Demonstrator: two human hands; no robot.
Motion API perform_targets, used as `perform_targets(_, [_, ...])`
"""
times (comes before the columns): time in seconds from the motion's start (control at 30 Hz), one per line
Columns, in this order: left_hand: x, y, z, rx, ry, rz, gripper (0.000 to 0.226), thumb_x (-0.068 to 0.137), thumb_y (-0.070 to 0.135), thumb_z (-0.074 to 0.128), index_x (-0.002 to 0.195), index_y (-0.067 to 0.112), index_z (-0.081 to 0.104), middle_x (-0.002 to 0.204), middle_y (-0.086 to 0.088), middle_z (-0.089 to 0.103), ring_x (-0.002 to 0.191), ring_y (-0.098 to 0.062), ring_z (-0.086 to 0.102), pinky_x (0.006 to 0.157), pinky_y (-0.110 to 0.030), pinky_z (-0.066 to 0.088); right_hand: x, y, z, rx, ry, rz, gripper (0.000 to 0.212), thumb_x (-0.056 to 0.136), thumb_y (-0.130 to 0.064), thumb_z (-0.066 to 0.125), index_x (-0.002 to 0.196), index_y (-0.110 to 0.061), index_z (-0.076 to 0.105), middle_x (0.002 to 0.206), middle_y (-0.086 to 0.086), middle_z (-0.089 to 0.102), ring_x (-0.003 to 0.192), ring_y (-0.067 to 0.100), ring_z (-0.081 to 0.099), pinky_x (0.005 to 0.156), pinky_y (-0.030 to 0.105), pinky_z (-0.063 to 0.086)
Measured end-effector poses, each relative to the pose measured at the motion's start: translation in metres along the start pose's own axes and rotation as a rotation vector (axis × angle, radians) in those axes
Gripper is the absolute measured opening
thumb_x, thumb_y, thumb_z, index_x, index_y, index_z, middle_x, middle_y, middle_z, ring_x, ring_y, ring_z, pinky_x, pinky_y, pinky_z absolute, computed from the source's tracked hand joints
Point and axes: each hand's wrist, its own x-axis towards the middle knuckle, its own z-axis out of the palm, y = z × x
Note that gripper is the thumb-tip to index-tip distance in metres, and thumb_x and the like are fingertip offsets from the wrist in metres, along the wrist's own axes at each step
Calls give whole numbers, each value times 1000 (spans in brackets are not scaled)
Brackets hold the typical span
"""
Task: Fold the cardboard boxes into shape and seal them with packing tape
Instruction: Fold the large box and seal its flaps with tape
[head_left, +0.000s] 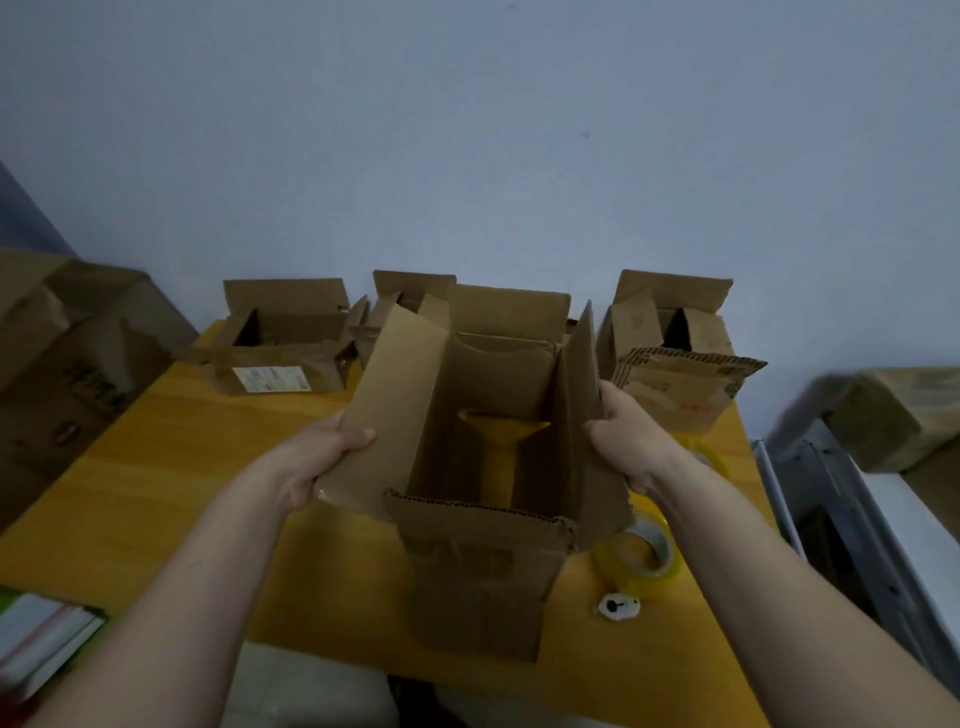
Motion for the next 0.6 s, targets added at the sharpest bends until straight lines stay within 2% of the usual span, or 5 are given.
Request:
perform_targets(0.1, [6,-5,6,118,10,-30,37,94,21,57,131,24,50,116,-10,63,109,-31,57,99,-49,44,9,7,9,-25,3,31,59,90,10,40,143,-15,31,129,15,50,118,36,51,97,54,47])
perform_targets(0.23, [12,-17,24,191,28,-46,42,96,23,55,137,23,45,115,-7,61,103,-25,57,79,-37,49,15,25,15,-37,2,88,63,89,10,42,146,-14,27,138,15,44,127,35,44,103,53,43])
perform_targets(0.4, [23,-20,41,183,91,-14,41,97,20,55,136,15,46,110,-6,62,91,-19,60,66,-29,48,24,34,14,-29,36,94,70,90,9,42,150,-17,18,144,14,40,132,33,39,106,51,40])
perform_targets(0.6, [34,-27,33,287,160,29,40,94,20,59,133,16,48,125,-10,60,106,-27,58,84,-39,49,27,41,15,-50,6,102,74,90,8,42,151,-19,11,148,15,35,136,34,35,108,52,38])
